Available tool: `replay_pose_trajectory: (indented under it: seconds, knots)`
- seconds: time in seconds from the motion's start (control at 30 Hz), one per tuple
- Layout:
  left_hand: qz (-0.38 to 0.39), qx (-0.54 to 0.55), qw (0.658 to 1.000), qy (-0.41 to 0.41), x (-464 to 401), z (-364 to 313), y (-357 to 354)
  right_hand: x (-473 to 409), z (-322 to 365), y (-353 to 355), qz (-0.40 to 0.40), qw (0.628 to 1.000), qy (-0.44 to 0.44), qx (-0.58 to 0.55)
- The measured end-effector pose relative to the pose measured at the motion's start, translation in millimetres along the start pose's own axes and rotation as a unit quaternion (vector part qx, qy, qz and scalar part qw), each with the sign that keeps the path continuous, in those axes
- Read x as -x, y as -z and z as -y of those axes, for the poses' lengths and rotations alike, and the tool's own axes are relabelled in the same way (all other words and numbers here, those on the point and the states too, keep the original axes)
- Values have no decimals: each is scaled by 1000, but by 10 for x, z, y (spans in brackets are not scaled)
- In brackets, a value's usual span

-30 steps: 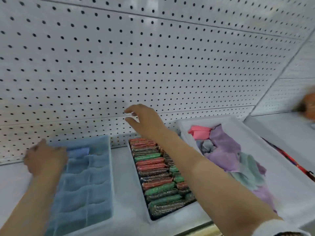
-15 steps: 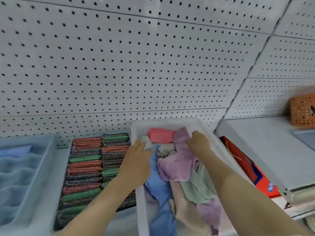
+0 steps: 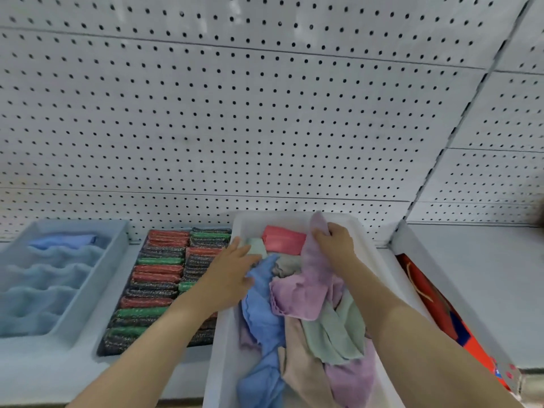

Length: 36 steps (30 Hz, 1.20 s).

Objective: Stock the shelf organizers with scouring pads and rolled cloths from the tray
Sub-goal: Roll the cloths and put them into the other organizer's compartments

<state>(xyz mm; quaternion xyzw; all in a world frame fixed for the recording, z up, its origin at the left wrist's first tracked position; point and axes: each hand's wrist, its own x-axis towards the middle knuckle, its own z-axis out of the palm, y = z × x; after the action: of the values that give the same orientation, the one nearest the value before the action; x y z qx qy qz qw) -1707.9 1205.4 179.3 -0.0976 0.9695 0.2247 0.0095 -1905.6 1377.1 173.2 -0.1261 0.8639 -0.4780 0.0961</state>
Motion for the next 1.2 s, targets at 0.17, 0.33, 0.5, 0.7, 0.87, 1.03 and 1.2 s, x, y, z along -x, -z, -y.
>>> replay_pose_trajectory:
  seconds: [0.17, 0.33, 0.5, 0.7, 0.87, 1.03, 1.2]
  knots:
    - [-95, 219, 971, -19, -100, -360, 821, 260, 725, 333, 157, 968, 66, -184]
    - [-19, 366, 925, -97, -245, -549, 1618, 548, 1457, 572, 250, 910, 144, -297]
    - [-53, 402, 911, -74, -206, -430, 1949, 675, 1890, 643, 207, 912, 176, -308]
    - [-124, 510, 845, -106, 4, -380, 2401, 760, 2169, 611, 178, 907, 203, -323]
    - [-180, 520, 815, -183, 225, -450, 2715, 854, 2460, 637, 199, 860, 253, -397]
    - [-169, 476, 828, -245, 298, -489, 2920, 937, 2754, 569, 256, 822, 280, -425]
    - [-144, 460, 834, -269, 269, -448, 2886, 1036, 2872, 375, 301, 812, 286, -409]
